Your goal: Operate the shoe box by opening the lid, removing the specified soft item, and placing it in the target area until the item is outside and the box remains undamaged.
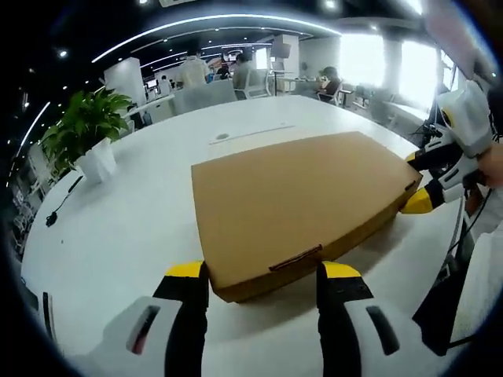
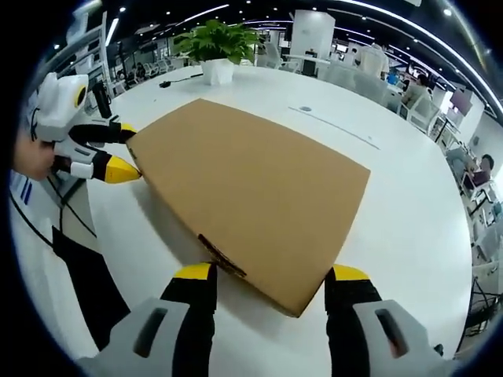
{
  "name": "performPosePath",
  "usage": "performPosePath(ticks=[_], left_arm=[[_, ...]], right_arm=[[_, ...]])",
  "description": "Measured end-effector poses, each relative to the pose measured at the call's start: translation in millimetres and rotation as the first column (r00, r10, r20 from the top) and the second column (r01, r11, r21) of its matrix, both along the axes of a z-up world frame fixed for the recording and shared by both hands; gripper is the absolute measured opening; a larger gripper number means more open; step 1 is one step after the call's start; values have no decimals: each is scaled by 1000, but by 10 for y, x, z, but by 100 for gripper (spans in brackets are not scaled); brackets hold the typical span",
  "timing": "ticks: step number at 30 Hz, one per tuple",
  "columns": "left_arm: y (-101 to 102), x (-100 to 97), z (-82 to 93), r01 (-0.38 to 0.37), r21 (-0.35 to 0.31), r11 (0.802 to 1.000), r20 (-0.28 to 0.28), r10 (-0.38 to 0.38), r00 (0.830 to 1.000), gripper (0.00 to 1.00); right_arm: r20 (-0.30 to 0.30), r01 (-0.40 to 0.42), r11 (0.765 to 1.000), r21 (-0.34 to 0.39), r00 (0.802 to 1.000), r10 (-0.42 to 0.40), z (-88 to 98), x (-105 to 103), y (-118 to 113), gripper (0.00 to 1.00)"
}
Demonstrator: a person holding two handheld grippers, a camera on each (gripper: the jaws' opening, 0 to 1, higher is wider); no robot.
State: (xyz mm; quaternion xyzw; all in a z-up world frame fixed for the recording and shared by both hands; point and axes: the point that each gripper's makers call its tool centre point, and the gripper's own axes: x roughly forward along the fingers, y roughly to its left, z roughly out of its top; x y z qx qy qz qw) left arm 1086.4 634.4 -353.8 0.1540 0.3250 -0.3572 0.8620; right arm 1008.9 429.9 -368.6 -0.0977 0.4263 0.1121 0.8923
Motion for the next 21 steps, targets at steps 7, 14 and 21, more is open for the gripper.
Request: performPosePath(ticks=[7, 14, 21], left_arm=[[25, -54, 11, 4, -6, 1000, 1, -4, 1000, 56], [54, -117, 5, -18, 21, 1000, 19, 17, 1000, 56], [129, -204, -23, -29, 18, 999, 9, 29, 1000, 56]], right_arm=[[8, 14, 1000, 3, 1000, -14, 8, -72, 40, 55], [15, -9, 1000, 8, 1000, 8, -50, -68, 28, 55], [9, -20, 1000, 7, 1000, 20, -89, -133, 65, 55]])
